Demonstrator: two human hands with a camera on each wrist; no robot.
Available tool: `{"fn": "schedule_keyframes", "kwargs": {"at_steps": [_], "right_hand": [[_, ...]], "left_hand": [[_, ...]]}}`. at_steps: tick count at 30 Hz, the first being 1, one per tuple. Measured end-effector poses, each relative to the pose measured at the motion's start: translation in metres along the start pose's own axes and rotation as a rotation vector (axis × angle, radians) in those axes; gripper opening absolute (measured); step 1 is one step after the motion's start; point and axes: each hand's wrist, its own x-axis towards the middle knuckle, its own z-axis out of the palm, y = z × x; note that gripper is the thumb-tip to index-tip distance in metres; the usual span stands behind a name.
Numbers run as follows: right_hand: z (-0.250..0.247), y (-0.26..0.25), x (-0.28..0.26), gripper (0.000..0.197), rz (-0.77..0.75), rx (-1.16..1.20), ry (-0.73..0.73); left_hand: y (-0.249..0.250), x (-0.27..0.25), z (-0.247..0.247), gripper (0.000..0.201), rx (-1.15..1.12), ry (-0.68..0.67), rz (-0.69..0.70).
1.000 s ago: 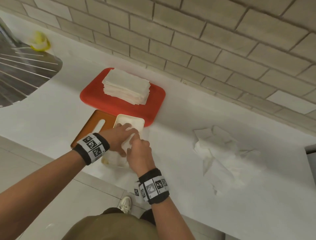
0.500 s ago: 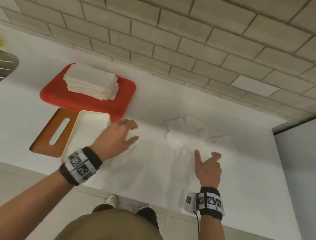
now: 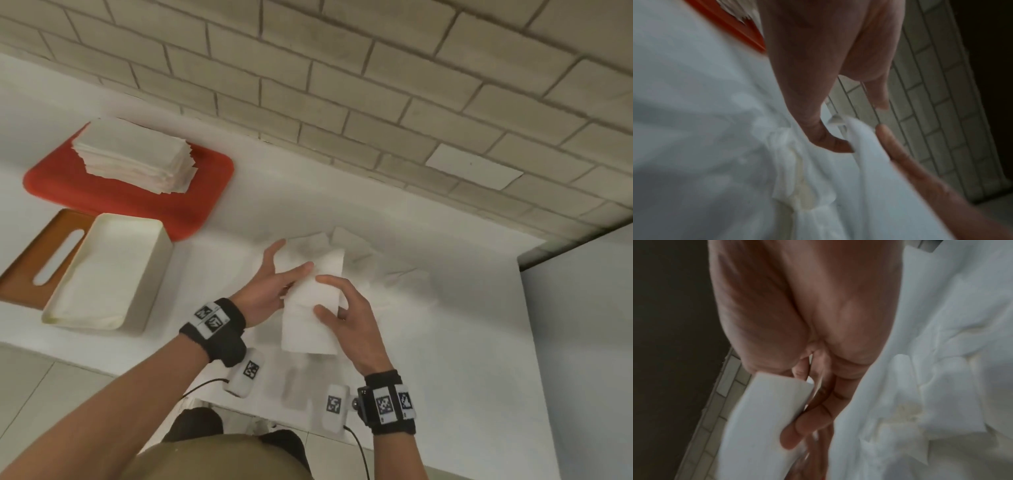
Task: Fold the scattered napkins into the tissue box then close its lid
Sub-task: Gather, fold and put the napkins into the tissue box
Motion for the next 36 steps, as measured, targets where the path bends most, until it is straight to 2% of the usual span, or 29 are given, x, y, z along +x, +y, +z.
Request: {"fn": "schedule_keyframes", "kwargs": {"at_steps": [3,4,5,7,8,9,11,12,14,16,18,20,22,24,25,27,29,32,33,35,36], "right_hand": [[-0.012,-0.012,0.010,0.048,-0.021,-0.084,-0.174],[-0.017,-0.013,0.017,0.045,-0.028,-0.126,-0.163],[-0.023,-0.011,0.030,0.039,-0.029,-0.165,-0.073],[-0.040,0.002,0.068,0.028,-0.016,-0.330,0.218],[-0.048,0.011,0.089,0.032,0.015,-0.457,0.326],[-0.057,0.021,0.109,0.041,0.071,-0.572,0.366],[-0.066,0.036,0.141,0.055,0.230,-0.728,0.267],[-0.068,0.041,0.151,0.052,0.270,-0.797,0.200],[-0.067,0.041,0.156,0.033,0.188,-0.877,0.142],[-0.064,0.028,0.142,0.018,0.005,-0.767,0.122],[-0.057,0.005,0.114,0.020,-0.144,-0.551,-0.022],[-0.041,-0.025,0.084,0.021,-0.201,-0.299,-0.194],[-0.023,-0.046,0.069,0.016,-0.209,-0.100,-0.227],[-0.004,-0.053,0.069,0.012,-0.216,-0.037,-0.187],[0.005,-0.051,0.072,0.011,-0.210,-0.026,-0.180],[0.023,-0.045,0.079,0.012,-0.187,-0.008,-0.169],[0.035,-0.037,0.094,0.017,-0.145,-0.006,-0.063],[0.029,-0.010,0.138,0.030,-0.033,-0.252,0.305],[0.021,0.004,0.155,0.036,0.026,-0.377,0.406],[0.004,0.030,0.185,0.047,0.179,-0.576,0.418],[-0.003,0.040,0.196,0.044,0.228,-0.634,0.368]], "left_hand": [[0.012,-0.012,-0.010,0.090,0.070,-0.029,0.128],[0.013,-0.015,-0.015,0.087,0.140,-0.007,0.210],[0.014,-0.018,-0.018,0.080,0.221,0.028,0.300],[0.014,-0.020,-0.029,0.059,0.416,0.099,0.435],[0.013,-0.021,-0.036,0.050,0.521,0.129,0.469],[0.012,-0.022,-0.041,0.043,0.613,0.155,0.481],[0.010,-0.022,-0.052,0.037,0.732,0.201,0.471],[0.010,-0.022,-0.057,0.035,0.771,0.228,0.464],[0.010,-0.020,-0.065,0.031,0.832,0.295,0.482],[0.013,-0.016,-0.071,0.023,0.856,0.357,0.521],[0.018,-0.016,-0.070,0.019,0.842,0.385,0.522],[0.023,-0.018,-0.065,0.038,0.740,0.331,0.440],[0.024,-0.020,-0.060,0.064,0.502,0.187,0.365],[0.024,-0.022,-0.054,0.074,0.364,0.076,0.361],[0.025,-0.022,-0.051,0.072,0.385,0.073,0.395],[0.028,-0.019,-0.045,0.053,0.528,0.190,0.485],[0.032,-0.014,-0.050,0.035,0.648,0.359,0.554],[0.044,-0.020,-0.065,0.039,0.787,0.511,0.611],[0.050,-0.026,-0.069,0.030,0.797,0.516,0.640],[0.062,-0.039,-0.072,0.007,0.829,0.501,0.706],[0.068,-0.046,-0.073,0.010,0.862,0.503,0.738]]}}
